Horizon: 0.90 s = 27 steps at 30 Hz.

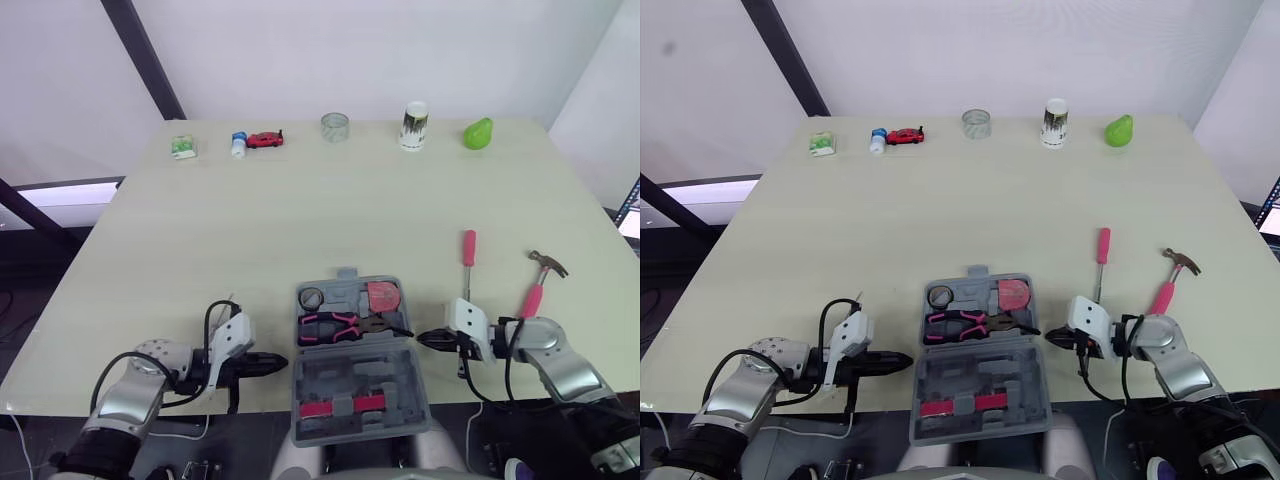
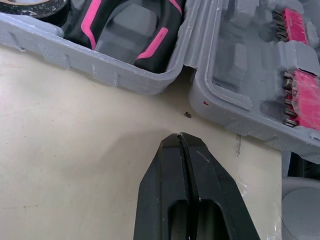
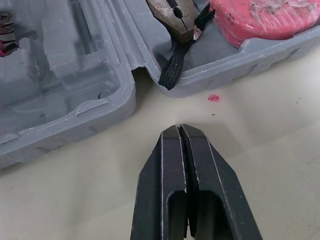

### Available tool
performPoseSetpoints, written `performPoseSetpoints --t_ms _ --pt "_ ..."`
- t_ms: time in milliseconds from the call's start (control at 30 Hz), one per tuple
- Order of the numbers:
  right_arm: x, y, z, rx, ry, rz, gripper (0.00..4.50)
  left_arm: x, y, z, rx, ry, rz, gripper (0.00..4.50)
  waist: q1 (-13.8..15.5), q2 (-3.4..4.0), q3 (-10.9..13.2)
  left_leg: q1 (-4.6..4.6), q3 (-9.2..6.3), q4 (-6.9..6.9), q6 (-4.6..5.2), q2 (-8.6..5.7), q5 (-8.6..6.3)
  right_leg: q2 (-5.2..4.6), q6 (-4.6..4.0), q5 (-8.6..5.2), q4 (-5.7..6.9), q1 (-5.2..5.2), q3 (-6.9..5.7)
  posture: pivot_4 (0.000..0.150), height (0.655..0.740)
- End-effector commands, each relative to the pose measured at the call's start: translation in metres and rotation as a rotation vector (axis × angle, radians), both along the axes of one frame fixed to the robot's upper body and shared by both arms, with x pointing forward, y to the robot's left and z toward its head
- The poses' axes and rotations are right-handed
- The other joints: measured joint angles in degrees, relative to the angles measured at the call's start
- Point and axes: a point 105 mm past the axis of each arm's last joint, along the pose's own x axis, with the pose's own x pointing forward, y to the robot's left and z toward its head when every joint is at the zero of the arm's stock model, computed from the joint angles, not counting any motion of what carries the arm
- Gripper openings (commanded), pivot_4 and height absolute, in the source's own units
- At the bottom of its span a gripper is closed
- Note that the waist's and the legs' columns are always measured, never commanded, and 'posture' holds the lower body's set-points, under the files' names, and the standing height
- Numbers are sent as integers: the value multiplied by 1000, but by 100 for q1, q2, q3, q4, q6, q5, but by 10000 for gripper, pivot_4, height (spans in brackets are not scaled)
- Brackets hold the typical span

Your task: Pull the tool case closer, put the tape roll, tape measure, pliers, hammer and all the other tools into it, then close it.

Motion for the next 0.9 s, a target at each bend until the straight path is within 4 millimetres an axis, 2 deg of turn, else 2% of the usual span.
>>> performPoseSetpoints --t_ms 33,533,900 --pt "-1 7 7 18 -21 40 189 -3 -1 -8 12 33 -2 0 -1 0 0 0 0 0 0 0 0 0 0 0 0 0 0 1500 7400" --pt "-2 15 6 24 -18 63 189 -6 -10 -9 -2 52 -44 0 -1 1 -1 1 0 1 0 0 0 0 0 0 2 1 1 1500 7400" --pt "-2 17 6 22 -19 65 189 1 -20 -11 -10 42 -57 0 13 1 -1 1 0 2 0 -2 0 0 0 0 3 1 1 1500 7400"
